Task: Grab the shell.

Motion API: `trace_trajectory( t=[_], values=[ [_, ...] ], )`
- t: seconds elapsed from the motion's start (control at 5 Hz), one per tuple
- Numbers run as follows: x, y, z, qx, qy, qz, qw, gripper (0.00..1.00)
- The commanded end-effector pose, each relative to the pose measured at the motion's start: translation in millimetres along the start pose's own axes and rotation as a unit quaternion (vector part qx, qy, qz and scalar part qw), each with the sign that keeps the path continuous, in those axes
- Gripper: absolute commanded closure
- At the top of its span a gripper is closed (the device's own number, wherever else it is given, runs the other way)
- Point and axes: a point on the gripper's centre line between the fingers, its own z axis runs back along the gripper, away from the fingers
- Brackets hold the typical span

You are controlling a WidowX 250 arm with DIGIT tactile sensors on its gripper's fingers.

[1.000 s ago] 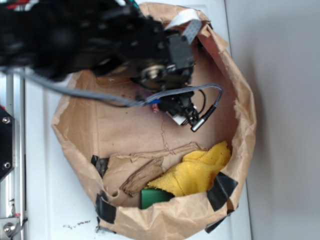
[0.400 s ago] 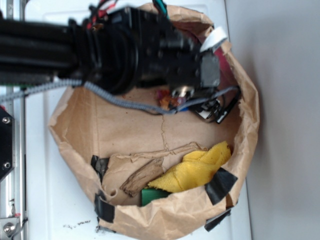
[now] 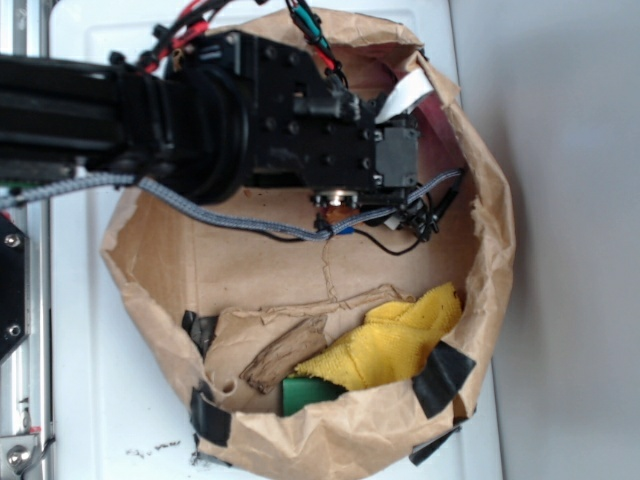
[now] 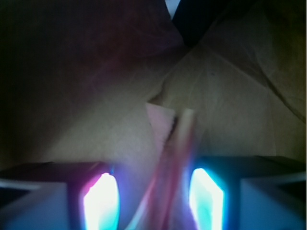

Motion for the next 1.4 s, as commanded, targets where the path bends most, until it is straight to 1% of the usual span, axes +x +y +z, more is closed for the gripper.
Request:
trace_trajectory(
  t=[0.0,0.4,0.6,0.8,1.0,1.2],
  values=[
    [17,-3,31,-0.034,0.017,0.012,0.999,1.0],
    [38,3,101,-0.058,0.091,0.03,0.994,1.0],
    [43,2,125,-0.055,0.102,0.03,0.993,1.0],
    [43,0,135,-0.04,0.096,0.033,0.994,1.0],
    [35,2,138,-0.048,0.088,0.017,0.995,1.0],
    [26,5,142,-0.07,0.068,-0.003,0.995,1.0]
  ],
)
